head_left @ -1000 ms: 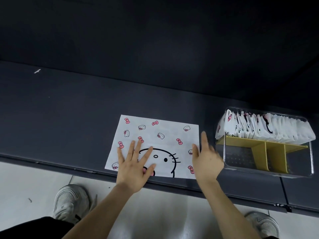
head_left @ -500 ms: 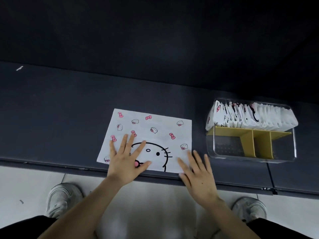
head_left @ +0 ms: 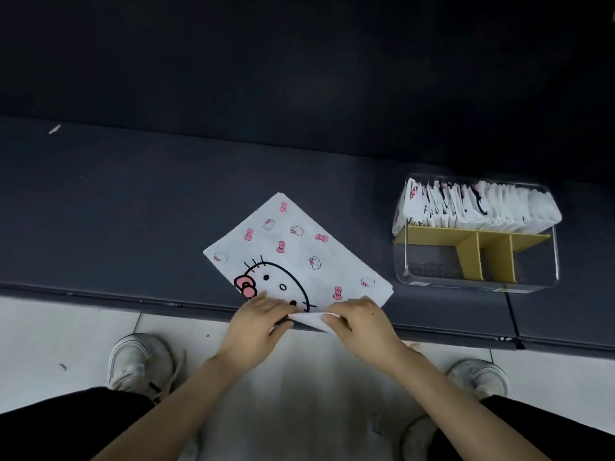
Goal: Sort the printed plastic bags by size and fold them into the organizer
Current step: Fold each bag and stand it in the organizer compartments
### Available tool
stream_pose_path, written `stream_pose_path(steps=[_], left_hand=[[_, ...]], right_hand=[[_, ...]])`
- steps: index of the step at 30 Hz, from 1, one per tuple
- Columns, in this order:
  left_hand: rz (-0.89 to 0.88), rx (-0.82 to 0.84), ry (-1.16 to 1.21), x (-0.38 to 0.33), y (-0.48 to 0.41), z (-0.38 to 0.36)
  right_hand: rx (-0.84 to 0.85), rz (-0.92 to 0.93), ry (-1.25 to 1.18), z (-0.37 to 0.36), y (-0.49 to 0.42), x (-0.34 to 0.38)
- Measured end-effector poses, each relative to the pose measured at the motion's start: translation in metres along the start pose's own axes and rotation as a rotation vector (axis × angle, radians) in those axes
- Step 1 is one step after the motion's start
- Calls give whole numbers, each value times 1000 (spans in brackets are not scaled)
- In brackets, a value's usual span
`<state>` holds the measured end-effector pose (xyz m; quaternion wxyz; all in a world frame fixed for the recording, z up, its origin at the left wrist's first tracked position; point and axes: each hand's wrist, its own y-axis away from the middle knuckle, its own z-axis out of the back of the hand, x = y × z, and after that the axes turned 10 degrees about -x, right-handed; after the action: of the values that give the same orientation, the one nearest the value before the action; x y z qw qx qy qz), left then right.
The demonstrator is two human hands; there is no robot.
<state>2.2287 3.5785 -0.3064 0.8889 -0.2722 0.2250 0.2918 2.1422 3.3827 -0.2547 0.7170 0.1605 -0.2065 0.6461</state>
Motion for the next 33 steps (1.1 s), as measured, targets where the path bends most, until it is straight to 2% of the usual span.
stream_pose_path(steps=[1,3,6,8,12,16,20,23,27,33], left_hand=[[78,-47,37,-1,1,1],[297,-39,135,-2,3,7],[554,61,341,1,7,18],[686,142,457,9,5,26],[856,159,636,15,-5,43],[941,69,749,18,-5,45],[1046,-98,714,20,-6,41],[1141,-202,676,18,-17,34],[1093,-214,425,20,-30,24],[1056,-302,138,17,-33,13]], right_hand=[[76,-61,-95,5,-1,6],[105,-82,-208,13,0,9],[157,-88,-97,21,5,-9],[127,-215,-90,27,6,-20],[79,-506,-467,47,-2,-24],[41,-617,-884,60,-27,-15],[-72,-786,-1047,48,-56,-17],[-110,-870,-990,26,-71,-21],[-214,-969,-636,-9,-77,-24],[-280,-883,-282,-19,-62,-21]])
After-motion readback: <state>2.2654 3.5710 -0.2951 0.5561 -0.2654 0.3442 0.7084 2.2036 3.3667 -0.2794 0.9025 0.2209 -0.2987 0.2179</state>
